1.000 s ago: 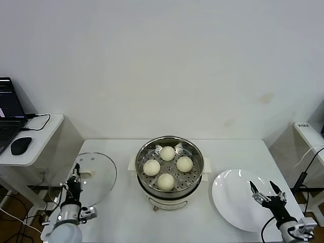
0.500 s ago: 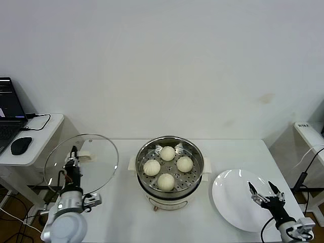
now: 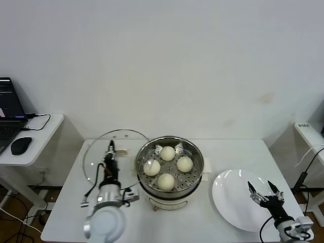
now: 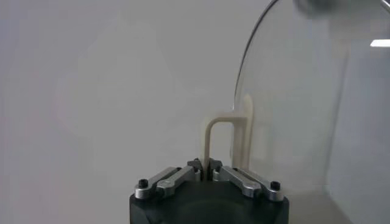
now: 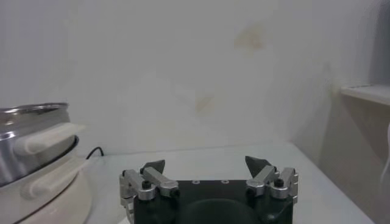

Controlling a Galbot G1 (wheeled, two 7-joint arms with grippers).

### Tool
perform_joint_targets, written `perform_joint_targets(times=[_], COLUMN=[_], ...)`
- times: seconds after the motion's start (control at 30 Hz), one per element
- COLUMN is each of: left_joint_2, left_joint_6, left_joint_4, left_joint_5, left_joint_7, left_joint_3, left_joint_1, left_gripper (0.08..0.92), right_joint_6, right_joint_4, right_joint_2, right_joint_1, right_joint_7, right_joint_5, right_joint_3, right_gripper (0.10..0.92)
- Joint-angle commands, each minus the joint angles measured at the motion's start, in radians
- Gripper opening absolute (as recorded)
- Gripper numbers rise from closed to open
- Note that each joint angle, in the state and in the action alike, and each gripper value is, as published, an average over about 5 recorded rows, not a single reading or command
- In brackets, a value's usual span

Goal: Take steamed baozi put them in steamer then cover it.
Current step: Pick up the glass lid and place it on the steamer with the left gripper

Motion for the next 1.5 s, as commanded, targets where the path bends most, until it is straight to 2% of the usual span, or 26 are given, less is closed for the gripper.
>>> perform_joint_targets(times=[0.03,0.33,0.97,1.5], left_joint_2=[-0.054,-0.107,-0.131,-0.127], left_joint_6=[0.068,0.093,0.097,0.093], left_joint_4=[0.047,0.116,0.190,0.201], left_joint_5=[0.027,0.024,0.034,0.062], left_joint_7=[0.096,0.109,0.113,0.116], left_joint_3=[0.218,0.295,0.347,0.347], left_joint_1=[-0.128,-0.183,-0.221,-0.192], left_gripper=[0.137,0.137,0.137,0.137], right_joint_6=[0.001,0.000,0.005,0.014], right_joint_4=[-0.013,-0.025,-0.056,-0.082], right_joint_2=[0.017,0.034,0.038,0.040], right_joint_1=[0.006,0.016,0.034,0.047], right_joint_7=[-0.002,-0.004,-0.009,-0.013], right_joint_5=[-0.014,-0.033,-0.039,-0.045], right_joint_3=[0.005,0.003,-0.003,-0.009], right_gripper=[0.823,0.823,0.823,0.823])
